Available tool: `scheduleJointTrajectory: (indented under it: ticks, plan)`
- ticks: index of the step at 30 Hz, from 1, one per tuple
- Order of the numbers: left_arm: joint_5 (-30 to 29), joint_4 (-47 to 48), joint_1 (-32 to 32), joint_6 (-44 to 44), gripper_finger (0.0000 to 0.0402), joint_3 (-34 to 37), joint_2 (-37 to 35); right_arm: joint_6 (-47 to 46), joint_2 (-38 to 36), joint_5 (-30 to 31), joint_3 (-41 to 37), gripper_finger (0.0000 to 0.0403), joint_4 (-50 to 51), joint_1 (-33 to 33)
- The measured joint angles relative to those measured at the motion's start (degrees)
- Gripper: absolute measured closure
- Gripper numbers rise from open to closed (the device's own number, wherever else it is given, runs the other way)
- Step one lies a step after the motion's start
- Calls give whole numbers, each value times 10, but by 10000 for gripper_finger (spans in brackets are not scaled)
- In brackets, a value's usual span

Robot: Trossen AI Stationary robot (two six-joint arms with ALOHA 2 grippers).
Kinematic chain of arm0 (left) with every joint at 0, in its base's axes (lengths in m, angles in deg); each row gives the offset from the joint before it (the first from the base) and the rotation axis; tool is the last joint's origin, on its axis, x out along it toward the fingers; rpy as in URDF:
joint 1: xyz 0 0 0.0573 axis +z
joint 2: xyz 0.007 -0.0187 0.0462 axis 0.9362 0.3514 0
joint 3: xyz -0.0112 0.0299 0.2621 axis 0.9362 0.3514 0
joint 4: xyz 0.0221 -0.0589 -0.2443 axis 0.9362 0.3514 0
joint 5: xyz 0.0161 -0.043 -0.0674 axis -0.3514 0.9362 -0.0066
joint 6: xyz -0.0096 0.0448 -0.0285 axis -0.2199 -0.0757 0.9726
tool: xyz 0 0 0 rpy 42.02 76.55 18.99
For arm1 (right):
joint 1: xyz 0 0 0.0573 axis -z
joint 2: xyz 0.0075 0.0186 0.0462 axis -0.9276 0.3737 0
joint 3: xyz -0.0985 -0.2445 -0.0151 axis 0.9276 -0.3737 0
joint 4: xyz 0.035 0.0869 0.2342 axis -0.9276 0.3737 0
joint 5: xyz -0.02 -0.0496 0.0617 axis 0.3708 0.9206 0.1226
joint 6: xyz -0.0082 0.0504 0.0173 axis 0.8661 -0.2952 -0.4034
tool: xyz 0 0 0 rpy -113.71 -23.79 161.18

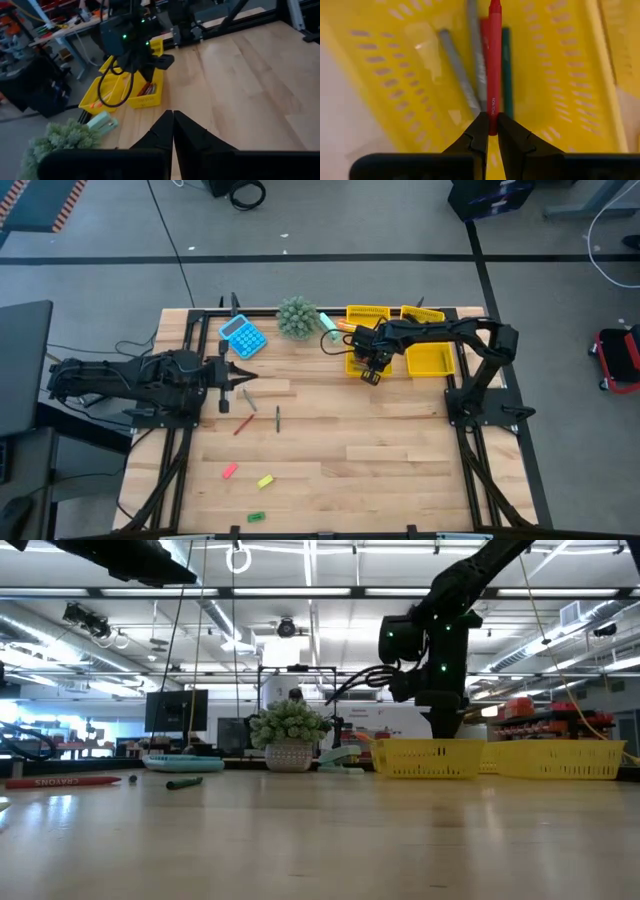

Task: Sort crayons/erasers/pens/pencils in bins
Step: Put the right red crayon into the bottom left yellow bin

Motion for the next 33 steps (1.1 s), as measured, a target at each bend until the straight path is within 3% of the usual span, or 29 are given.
scheduleJointTrajectory:
  ticks: [18, 25, 33]
  plan:
    - [0, 9, 35, 48, 383, 24, 8, 31, 0, -21, 0, 351, -13, 21]
    - [0, -181, 39, -3, 379, 133, 8, 43, 0, -23, 0, 350, -13, 21]
    - [0, -386, 91, 44, 390, 216, 9, 45, 0, -27, 0, 350, -13, 21]
